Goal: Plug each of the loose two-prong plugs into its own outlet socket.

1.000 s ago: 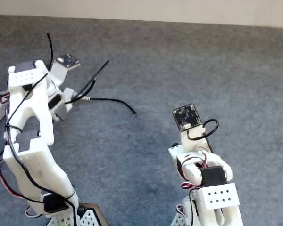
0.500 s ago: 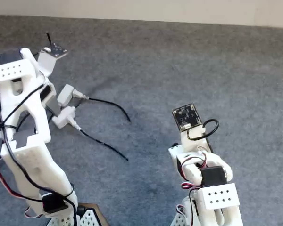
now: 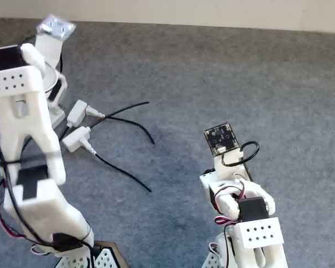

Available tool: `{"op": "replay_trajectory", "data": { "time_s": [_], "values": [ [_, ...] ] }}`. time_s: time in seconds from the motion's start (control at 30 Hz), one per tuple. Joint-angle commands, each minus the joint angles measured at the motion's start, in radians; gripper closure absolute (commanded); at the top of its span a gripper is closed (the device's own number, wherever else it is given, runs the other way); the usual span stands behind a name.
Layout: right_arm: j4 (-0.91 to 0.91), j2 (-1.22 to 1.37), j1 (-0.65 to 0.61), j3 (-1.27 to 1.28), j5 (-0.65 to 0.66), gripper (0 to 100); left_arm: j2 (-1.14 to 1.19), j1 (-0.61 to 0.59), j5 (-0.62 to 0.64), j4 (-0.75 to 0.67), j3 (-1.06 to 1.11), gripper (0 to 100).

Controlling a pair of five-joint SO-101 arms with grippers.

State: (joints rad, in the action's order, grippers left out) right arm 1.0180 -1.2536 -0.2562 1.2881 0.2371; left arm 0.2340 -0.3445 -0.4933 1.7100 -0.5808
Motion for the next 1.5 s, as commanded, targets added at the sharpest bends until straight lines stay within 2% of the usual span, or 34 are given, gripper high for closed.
{"op": "replay_trajectory", "data": {
  "time_s": [0.0, 0.07, 0.2, 0.27, 0.47, 0.6, 0.73, 0.9, 1.1, 1.23, 1.47],
  "values": [
    [-0.018, -0.018, 0.027, -0.01, 0.009, 99.5, -0.2, 0.07, 0.112, 0.008, -0.031, 82],
    [-0.019, -0.018, 0.054, -0.012, 0.006, 99.4, -0.263, 0.091, 0.133, 0.003, 0.027, 88],
    [-0.079, -0.019, 0.108, -0.002, -0.089, 99.4, -0.394, 0.148, 0.137, -0.037, 0.269, 100],
    [-0.119, -0.019, 0.131, -0.002, -0.101, 99.4, -0.479, 0.162, 0.153, -0.123, 0.437, 99],
    [-0.131, -0.081, 0.16, 0.013, -0.104, 99.4, -0.871, 0.177, 0.192, -0.516, 1.072, 99],
    [-0.131, -0.328, 0.154, 0.145, -0.103, 99.4, -1.153, 0.188, 0.195, -0.744, 1.511, 98],
    [-0.07, -0.61, 0.156, 0.294, -0.095, 99.4, -1.369, 0.186, 0.193, -0.852, 1.794, 98],
    [-0.067, -0.512, 0.159, 0.309, -0.103, 99.4, -1.547, 0.188, 0.195, -0.944, 2.014, 98],
    [-0.065, -0.572, 0.159, 0.447, -0.103, 99.4, -1.719, 0.188, 0.196, -1.016, 2.23, 98],
    [-0.065, -0.579, 0.168, 0.522, -0.097, 99.4, -1.822, 0.188, 0.196, -1.008, 2.284, 98],
    [-0.042, -0.57, 0.262, 0.522, -0.097, 99.4, -1.851, 0.186, 0.195, -0.873, 2.284, 98]
  ]
}}
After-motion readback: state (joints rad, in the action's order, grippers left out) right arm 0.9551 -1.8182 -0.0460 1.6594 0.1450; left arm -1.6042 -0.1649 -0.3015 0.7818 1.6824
